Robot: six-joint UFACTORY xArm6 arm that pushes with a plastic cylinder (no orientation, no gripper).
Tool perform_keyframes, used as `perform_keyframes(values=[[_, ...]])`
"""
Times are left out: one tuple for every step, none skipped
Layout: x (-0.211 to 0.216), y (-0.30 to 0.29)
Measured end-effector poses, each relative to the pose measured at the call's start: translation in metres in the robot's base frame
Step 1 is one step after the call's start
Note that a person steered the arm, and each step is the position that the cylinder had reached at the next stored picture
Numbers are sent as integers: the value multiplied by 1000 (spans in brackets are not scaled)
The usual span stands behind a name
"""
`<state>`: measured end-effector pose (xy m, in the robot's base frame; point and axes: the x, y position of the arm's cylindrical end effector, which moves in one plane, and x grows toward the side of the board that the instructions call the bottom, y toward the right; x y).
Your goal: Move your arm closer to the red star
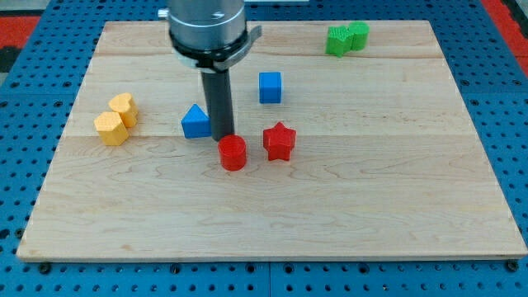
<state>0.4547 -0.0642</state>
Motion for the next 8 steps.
perform_keyframes(values=[[34,1],[-7,-1],[38,34],[70,11],[67,86],[28,175],[-37,136],[-14,80]])
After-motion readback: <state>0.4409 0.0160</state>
